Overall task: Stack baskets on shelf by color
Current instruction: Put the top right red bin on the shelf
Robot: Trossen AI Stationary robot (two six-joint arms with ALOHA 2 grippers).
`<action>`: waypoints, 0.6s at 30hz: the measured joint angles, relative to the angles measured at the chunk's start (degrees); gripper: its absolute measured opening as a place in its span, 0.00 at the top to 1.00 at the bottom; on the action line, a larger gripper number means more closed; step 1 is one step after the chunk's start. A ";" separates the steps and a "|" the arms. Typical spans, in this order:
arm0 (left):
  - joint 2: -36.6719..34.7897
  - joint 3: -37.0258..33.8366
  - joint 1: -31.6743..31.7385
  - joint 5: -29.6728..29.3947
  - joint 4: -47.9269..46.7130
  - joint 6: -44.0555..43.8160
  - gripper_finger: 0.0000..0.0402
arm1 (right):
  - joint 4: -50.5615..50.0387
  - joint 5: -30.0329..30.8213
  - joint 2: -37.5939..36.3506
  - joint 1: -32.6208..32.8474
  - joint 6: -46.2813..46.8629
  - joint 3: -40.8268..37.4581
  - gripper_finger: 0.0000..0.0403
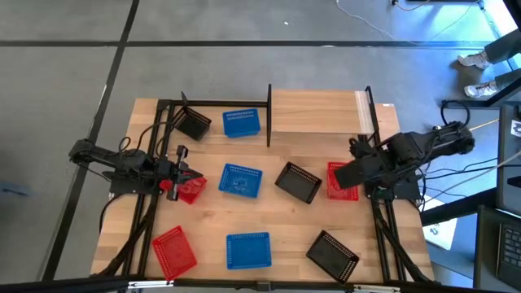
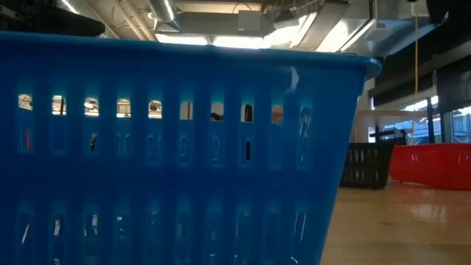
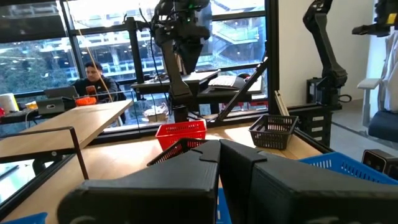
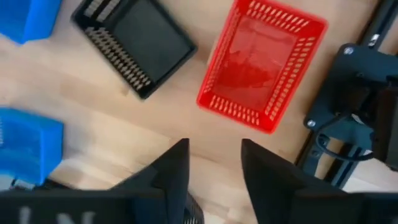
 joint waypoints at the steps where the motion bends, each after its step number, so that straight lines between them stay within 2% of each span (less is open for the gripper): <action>1: 0.00 0.00 0.00 0.00 0.07 -0.10 1.00 | 0.12 0.34 -0.03 -1.17 0.34 -0.61 0.62; 6: 0.01 0.00 0.00 0.00 0.51 -1.89 1.00 | 3.43 -0.85 -0.07 -7.32 1.19 -6.07 0.61; 11: 0.01 0.02 0.00 0.00 0.51 -1.89 1.00 | 12.93 -3.57 -0.05 -13.08 0.46 -14.04 0.61; 14: 0.01 0.01 0.00 0.01 0.51 -1.90 1.00 | 20.80 -7.19 -0.07 -14.81 -0.96 -19.36 0.61; 18: 0.00 0.01 0.00 0.00 0.51 -1.92 1.00 | 29.26 -8.46 -0.04 -15.20 -0.53 -26.68 0.61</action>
